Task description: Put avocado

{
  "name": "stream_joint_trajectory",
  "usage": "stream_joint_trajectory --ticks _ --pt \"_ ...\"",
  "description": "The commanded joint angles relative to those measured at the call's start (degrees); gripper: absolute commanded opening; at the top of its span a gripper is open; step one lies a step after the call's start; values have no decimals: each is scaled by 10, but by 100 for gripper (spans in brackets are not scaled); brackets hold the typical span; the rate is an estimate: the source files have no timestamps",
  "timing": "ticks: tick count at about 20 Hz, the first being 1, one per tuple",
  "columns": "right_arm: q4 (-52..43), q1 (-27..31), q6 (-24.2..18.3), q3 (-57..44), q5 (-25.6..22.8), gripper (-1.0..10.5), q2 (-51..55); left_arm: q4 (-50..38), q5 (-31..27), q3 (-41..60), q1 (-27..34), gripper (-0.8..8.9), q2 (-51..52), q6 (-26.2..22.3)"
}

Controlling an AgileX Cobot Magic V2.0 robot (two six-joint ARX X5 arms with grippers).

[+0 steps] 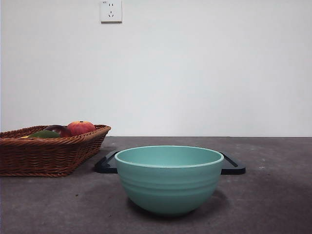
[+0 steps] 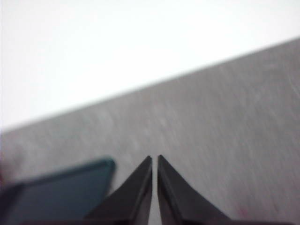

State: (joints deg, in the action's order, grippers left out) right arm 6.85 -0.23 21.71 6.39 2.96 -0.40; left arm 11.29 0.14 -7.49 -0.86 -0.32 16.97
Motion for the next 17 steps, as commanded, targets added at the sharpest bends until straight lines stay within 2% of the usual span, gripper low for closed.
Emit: stream_joint_trajectory --ticks 1,6,11,14,17 --pt "10 0 34 43 -1 11 -3 -6 -9 -28 1 15 -2 38" --pt "66 0 27 129 0 11 -41 53 -15 -108 1 15 -30 25" --pt "92 0 16 197 22 11 -107 124 17 -207 0 15 -80 -35" --pt "109 -1 11 236 59 11 -155 159 40 -268 -9 15 -117 -73" --pt "122 -1 -11 272 129 11 -202 192 55 -318 -23 15 -150 -78"
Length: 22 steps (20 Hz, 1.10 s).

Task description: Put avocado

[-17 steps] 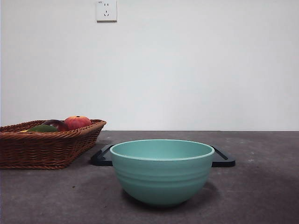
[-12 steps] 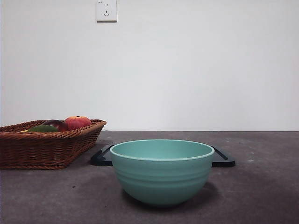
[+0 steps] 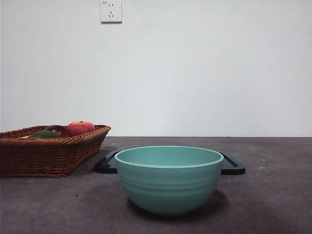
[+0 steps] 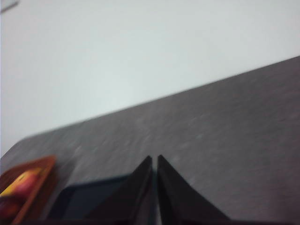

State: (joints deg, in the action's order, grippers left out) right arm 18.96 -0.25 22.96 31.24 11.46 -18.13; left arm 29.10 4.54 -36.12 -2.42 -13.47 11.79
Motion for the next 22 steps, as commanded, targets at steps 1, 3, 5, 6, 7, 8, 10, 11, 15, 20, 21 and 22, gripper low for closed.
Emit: stream_joint_trajectory --ticks 1,3,5,6,7,8,10,11,15,20,21,22 --pt "5 0 -32 35 75 11 -43 22 20 -45 -14 15 -27 -28" --pt "15 0 -42 55 125 11 -75 32 31 -65 -24 15 -42 -43" --pt "31 -1 -45 76 160 12 -105 38 49 -78 -33 15 -52 -64" --pt "39 -1 -49 86 175 11 -118 45 61 -85 -36 15 -58 -71" --pt "48 -2 -56 96 189 11 -130 53 68 -92 -38 15 -66 -73" --pt "56 -3 -64 104 200 11 -139 60 73 -97 -39 15 -73 -76" --pt "77 -8 -90 123 216 11 -155 70 79 -106 -41 15 -85 -82" --pt "90 -10 -101 131 218 11 -160 73 85 -109 -41 15 -89 -82" --pt "152 -23 -154 163 216 12 -176 71 153 -113 -41 15 -97 -87" --pt "191 -40 -173 183 216 12 -177 71 186 -113 -44 15 -97 -94" --pt "196 -42 -175 185 216 12 -177 71 188 -113 -45 15 -97 -94" --pt "202 -44 -177 188 216 12 -176 71 189 -113 -46 15 -97 -92"
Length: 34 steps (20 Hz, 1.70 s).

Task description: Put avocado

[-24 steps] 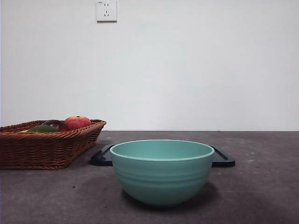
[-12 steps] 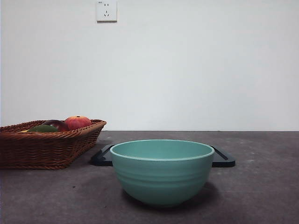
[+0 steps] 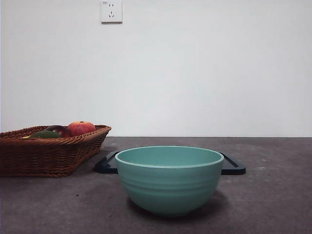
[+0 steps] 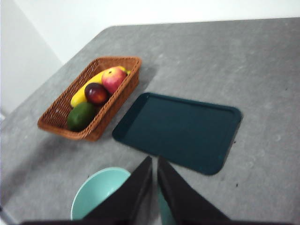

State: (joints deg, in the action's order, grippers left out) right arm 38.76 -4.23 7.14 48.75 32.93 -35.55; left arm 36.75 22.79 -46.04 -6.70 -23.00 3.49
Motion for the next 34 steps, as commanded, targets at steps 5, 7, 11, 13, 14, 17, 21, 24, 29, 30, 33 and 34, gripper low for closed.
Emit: stream_joint_trajectory --ticks 5,7,11,13,14,17,21,24,29,30,33,34 --pt "10 -8 -18 19 5 12 0 -5 10 -14 -10 15 -2 -8" --pt "12 -10 -18 19 16 12 2 -5 15 -14 -14 15 -1 -1" --pt "15 -10 -19 19 31 12 11 -4 17 -14 -17 20 -1 13" --pt "16 -10 -19 19 31 13 13 -4 17 -14 -17 28 -1 13" --pt "16 -10 -19 19 30 15 13 -4 17 -14 -17 29 -1 13" --pt "15 -10 -19 19 14 346 13 -4 17 -14 -17 182 -1 13" --pt "15 -10 -19 19 -2 663 13 -7 17 -14 -17 694 -1 13" --pt "15 -10 -19 19 -1 663 13 -7 17 -14 -17 691 -1 21" --pt "13 -10 -19 19 -1 662 13 -1 15 -14 -17 681 -4 22" --pt "13 -10 -18 19 -1 662 13 -1 9 -14 -17 677 -8 26" --pt "11 -10 -18 19 1 663 13 8 -7 -15 -16 654 -40 37" --pt "11 -10 -18 19 0 662 13 15 -7 -16 -16 651 -58 36"
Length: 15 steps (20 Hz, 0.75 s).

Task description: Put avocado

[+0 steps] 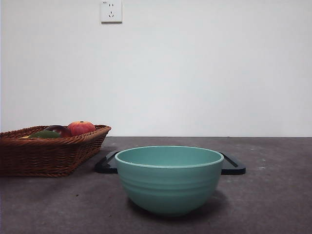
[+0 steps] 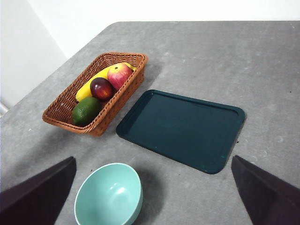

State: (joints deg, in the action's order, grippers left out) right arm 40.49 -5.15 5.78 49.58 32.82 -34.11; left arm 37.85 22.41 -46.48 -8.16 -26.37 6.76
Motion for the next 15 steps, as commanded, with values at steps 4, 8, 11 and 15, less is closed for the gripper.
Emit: stream_joint_trajectory --ticks 4,8,11,15 --pt "-10 -1 -5 11 2 662 -2 45 -18 -35 -2 651 -141 4" --pt "-10 -8 -5 11 2 662 -2 89 -50 -97 -2 652 -299 2" --pt "-10 -12 -5 11 2 662 -2 114 -93 -162 -2 652 -410 -23" --pt "-10 -12 -5 11 2 662 -2 128 -111 -240 -2 652 -539 -30"
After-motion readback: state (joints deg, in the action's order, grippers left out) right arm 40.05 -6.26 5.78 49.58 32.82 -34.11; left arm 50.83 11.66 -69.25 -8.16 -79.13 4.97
